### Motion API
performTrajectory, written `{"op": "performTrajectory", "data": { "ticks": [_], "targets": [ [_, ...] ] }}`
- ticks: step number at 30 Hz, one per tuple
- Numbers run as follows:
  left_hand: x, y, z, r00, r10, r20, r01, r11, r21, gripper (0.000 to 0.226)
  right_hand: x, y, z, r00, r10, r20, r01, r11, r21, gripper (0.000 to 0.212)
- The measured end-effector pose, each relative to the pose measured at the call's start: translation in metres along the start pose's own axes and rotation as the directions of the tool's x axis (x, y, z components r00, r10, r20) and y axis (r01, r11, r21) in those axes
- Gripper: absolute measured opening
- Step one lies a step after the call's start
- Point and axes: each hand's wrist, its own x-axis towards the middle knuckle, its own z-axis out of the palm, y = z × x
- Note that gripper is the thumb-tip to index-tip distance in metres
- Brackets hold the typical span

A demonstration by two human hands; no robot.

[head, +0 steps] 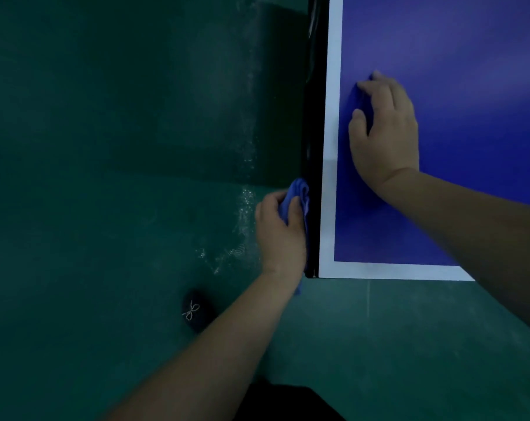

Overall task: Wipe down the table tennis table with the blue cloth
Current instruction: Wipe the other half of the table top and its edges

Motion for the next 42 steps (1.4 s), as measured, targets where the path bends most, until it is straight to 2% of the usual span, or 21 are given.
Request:
{"op": "performTrajectory", "data": {
  "ticks": [3, 5, 7, 10, 12, 14, 17, 21, 22, 24, 27, 30, 34, 38, 42],
  "targets": [
    [-0.016, 0.004, -0.001, 0.998, 0.067, -0.01, -0.067, 0.997, -0.042, 0.011, 0.0, 0.001, 0.001, 1.0, 0.01, -0.006, -0.01, 1.0, 0.002, 0.043],
    [0.002, 0.02, 0.008, 0.989, 0.146, -0.019, -0.147, 0.988, -0.039, 0.009, 0.0, 0.002, 0.002, 1.0, 0.006, -0.006, -0.006, 1.0, 0.004, 0.043],
    [0.032, 0.034, 0.019, 0.986, 0.161, -0.035, -0.163, 0.986, -0.039, 0.007, 0.0, 0.004, 0.003, 1.0, 0.005, -0.007, -0.005, 1.0, 0.01, 0.043],
    [0.063, 0.029, 0.026, 0.999, 0.04, -0.031, -0.04, 0.999, 0.005, 0.006, 0.001, 0.005, 0.003, 1.0, -0.003, -0.015, 0.004, 1.0, 0.014, 0.043],
    [0.054, 0.014, 0.021, 0.998, -0.059, -0.024, 0.059, 0.998, 0.028, 0.007, 0.001, 0.004, 0.002, 1.0, -0.005, -0.012, 0.005, 1.0, 0.018, 0.043],
    [0.031, 0.002, 0.013, 0.995, -0.089, -0.033, 0.09, 0.996, 0.01, 0.006, 0.001, 0.004, 0.002, 1.0, -0.002, -0.011, 0.002, 1.0, 0.015, 0.043],
    [0.018, 0.013, 0.011, 0.998, 0.044, -0.041, -0.044, 0.999, -0.01, 0.006, 0.0, 0.002, 0.003, 1.0, -0.003, -0.01, 0.003, 1.0, 0.008, 0.043],
    [0.065, 0.055, 0.027, 0.981, 0.195, -0.016, -0.195, 0.981, 0.02, 0.009, 0.001, 0.001, 0.002, 1.0, 0.006, -0.005, -0.006, 1.0, -0.002, 0.043],
    [0.08, 0.057, 0.029, 0.982, 0.19, -0.009, -0.189, 0.981, 0.036, 0.011, 0.0, 0.001, 0.002, 1.0, 0.003, -0.004, -0.003, 1.0, -0.003, 0.043],
    [0.094, 0.05, 0.029, 0.996, 0.089, 0.013, -0.09, 0.994, 0.057, 0.012, 0.0, 0.001, 0.002, 1.0, -0.001, -0.002, 0.001, 1.0, 0.006, 0.043],
    [0.067, 0.024, 0.021, 0.999, -0.042, 0.028, 0.039, 0.995, 0.091, 0.008, -0.001, 0.001, 0.001, 1.0, 0.002, -0.003, -0.002, 1.0, 0.025, 0.043],
    [0.033, 0.022, 0.015, 0.998, 0.064, 0.011, -0.065, 0.997, 0.05, 0.008, -0.001, 0.001, 0.001, 1.0, 0.002, -0.004, -0.002, 1.0, 0.008, 0.043],
    [0.073, 0.066, 0.031, 0.972, 0.233, 0.007, -0.233, 0.971, 0.05, 0.008, 0.0, 0.002, 0.001, 1.0, -0.001, 0.001, 0.001, 1.0, -0.011, 0.043],
    [0.129, 0.083, 0.044, 0.995, 0.096, 0.033, -0.099, 0.992, 0.075, 0.013, 0.001, 0.002, 0.002, 1.0, -0.005, -0.002, 0.005, 1.0, -0.016, 0.042],
    [0.107, 0.053, 0.039, 1.0, -0.002, -0.009, 0.003, 0.992, 0.128, 0.009, 0.001, 0.003, 0.002, 1.0, 0.009, 0.01, -0.008, 1.0, -0.021, 0.042]
  ]
}}
